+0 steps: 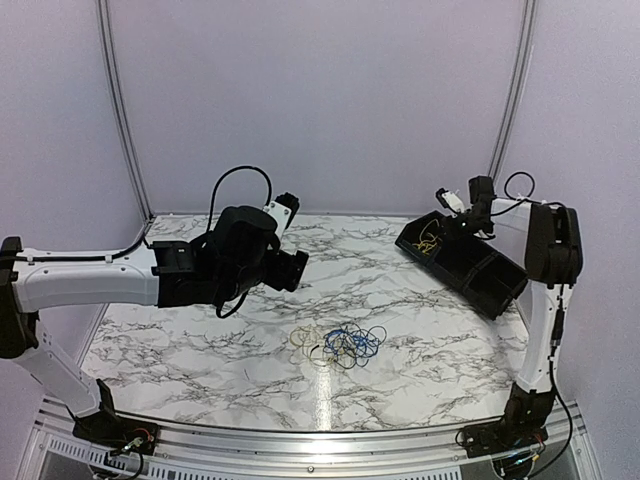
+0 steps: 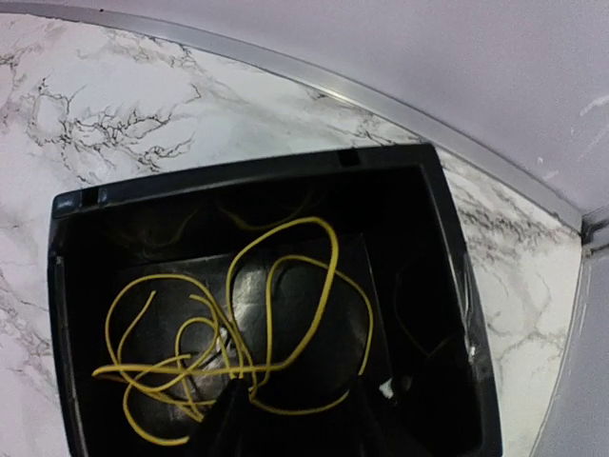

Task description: Untangle the cables

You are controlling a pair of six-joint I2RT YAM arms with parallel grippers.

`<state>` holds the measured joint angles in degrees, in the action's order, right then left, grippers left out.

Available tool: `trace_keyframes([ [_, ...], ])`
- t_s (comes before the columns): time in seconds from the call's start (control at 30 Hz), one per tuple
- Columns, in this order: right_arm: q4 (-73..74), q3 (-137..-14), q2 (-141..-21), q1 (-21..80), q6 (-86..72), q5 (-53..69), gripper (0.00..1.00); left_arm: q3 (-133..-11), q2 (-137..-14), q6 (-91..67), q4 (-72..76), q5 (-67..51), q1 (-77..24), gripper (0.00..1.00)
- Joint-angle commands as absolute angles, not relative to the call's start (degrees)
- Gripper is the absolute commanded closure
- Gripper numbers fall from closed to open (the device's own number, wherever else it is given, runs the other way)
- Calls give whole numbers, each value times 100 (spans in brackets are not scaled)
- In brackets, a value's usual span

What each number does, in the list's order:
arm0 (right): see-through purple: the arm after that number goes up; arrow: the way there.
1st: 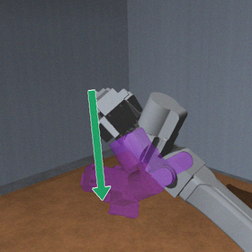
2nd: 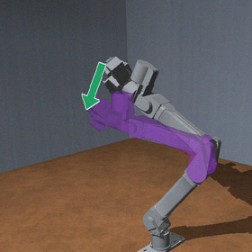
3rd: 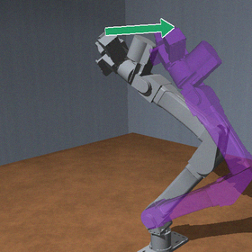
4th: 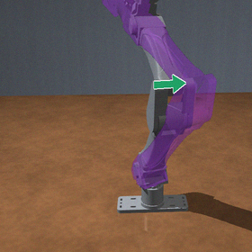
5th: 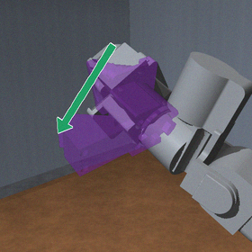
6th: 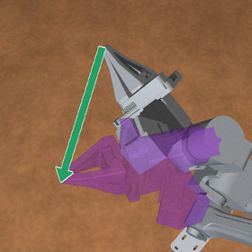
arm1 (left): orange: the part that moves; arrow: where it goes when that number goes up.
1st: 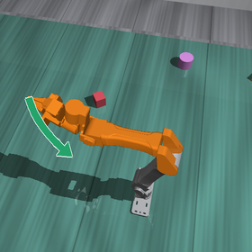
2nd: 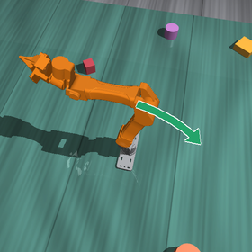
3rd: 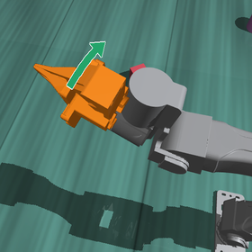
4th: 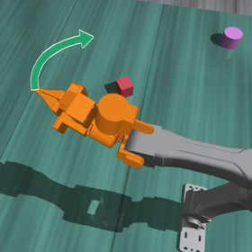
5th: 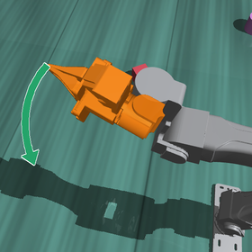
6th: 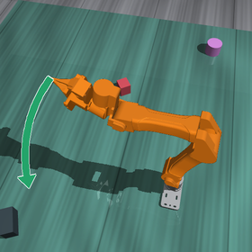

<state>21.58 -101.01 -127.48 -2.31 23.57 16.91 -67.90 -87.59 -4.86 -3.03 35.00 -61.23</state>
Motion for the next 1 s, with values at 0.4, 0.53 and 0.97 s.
trace_keyframes([
  [0.4, 1511, -7001, -8960, 585, 2394, 2716, 57, -6811, -8709, -994, -600, 3146, -6168, 20],
  [0.53, 1646, -6462, -8307, 1484, 2641, 3245, 59, -6683, -8967, -2174, -940, 2472, -5970, 40],
  [0.97, 1384, -5291, -8495, 3685, 3357, 3724, 43, -4970, -9406, -3897, 1384, 132, -5775, 33],
])
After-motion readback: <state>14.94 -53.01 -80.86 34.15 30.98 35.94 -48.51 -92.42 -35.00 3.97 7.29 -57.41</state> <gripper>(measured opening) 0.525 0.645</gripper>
